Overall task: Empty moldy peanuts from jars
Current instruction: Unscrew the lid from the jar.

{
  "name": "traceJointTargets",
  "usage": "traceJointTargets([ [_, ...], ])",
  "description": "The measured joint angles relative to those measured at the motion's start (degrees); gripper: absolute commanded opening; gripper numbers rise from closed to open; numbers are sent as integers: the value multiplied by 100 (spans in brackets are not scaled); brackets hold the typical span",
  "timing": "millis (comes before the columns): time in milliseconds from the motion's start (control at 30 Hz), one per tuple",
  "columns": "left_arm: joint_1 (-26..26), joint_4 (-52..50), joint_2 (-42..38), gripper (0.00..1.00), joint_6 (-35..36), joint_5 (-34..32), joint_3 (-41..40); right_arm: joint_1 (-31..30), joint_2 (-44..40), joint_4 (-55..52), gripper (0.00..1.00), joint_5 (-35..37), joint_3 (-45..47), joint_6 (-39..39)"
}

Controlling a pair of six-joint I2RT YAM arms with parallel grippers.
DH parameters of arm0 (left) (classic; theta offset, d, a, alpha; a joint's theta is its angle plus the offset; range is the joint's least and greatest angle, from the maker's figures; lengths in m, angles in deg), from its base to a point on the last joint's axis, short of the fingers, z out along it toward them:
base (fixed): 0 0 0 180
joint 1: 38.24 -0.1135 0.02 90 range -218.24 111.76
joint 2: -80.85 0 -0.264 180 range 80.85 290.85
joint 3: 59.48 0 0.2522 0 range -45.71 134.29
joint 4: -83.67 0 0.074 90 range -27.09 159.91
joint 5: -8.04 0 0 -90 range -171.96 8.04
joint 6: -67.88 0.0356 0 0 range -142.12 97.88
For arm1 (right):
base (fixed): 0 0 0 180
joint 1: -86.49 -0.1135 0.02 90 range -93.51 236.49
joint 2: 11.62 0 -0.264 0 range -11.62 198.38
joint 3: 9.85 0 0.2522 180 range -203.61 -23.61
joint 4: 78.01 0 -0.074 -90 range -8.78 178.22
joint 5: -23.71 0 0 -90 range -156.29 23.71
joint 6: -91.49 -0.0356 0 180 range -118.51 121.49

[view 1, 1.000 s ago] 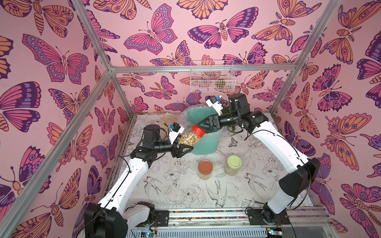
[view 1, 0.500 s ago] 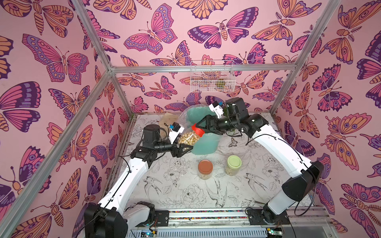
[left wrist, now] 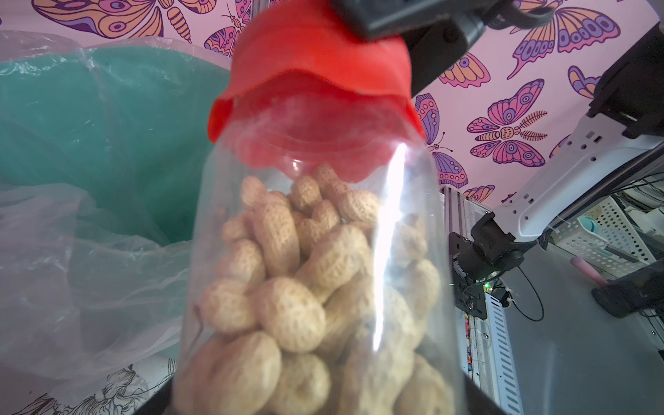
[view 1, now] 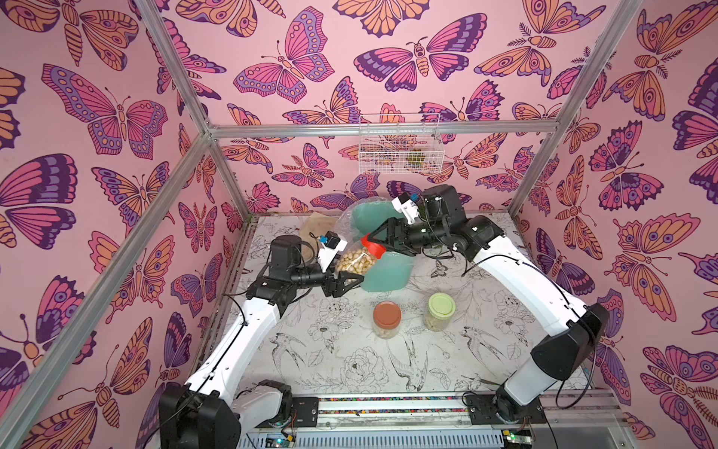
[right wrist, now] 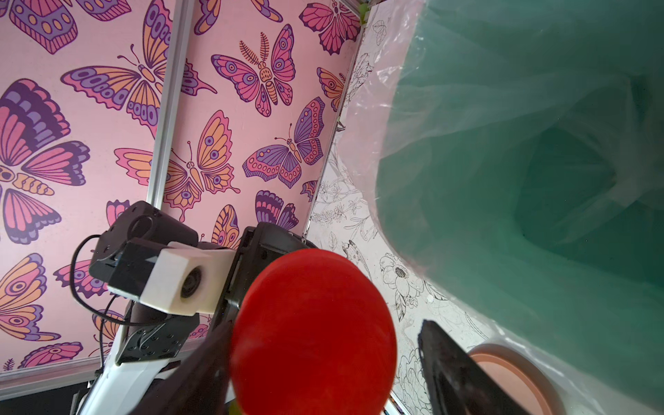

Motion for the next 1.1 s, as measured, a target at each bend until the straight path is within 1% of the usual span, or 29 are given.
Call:
traceJointTargets([
  [100, 0, 2, 0, 0, 0, 0, -7, -13, 0, 33, 74, -66, 0, -9],
  [200, 0, 11, 4, 0, -17, 2, -9, -22, 0, 46, 73, -107, 0, -9],
  [300, 0, 20, 7, 0, -22, 11, -9, -20, 2, 52, 69, -146, 0, -9],
  [400, -4, 33, 7, 0, -22, 20, -9, -17, 7, 63, 57, -179, 0, -11],
  [467, -9, 42, 7, 0, -22, 26, -9, -17, 7, 79, 44, -229, 0, 2],
  [533, -20, 48, 4, 0, -20, 24, -9, -9, 7, 87, 37, -256, 0, 55],
  [667, -39, -9, 4, 0, -46, -9, -9, 61, 11, 181, 20, -356, 2, 498],
  [733, -44, -7, 52, 0, -59, 4, -35, 111, 11, 365, 12, -682, 0, 807],
  [800, -44, -7, 76, 0, -61, 31, -37, 155, 11, 466, 7, -857, 11, 1180],
  [833, -48, 4, 74, 0, -61, 31, -37, 212, 13, 487, 6, -970, 13, 1386],
  [900, -39, 13, 76, 0, -74, 33, -39, 291, 20, 501, 7, -1182, 13, 1740],
  [967, -33, 13, 76, 0, -79, 31, -44, 308, 107, 374, 15, -1331, -118, 2048],
  [1000, -33, 13, 76, 0, -81, 28, -44, 313, 203, 278, 22, -1392, -271, 2197],
  [1033, -33, 13, 74, 0, -81, 26, -46, 319, 302, 205, 33, -1438, -422, 2317],
  [1067, -33, 13, 76, 0, -81, 26, -46, 326, 356, 175, 38, -1467, -503, 2356],
  [1100, -33, 13, 76, 0, -81, 26, -46, 343, 391, 157, 48, -1493, -557, 2380],
])
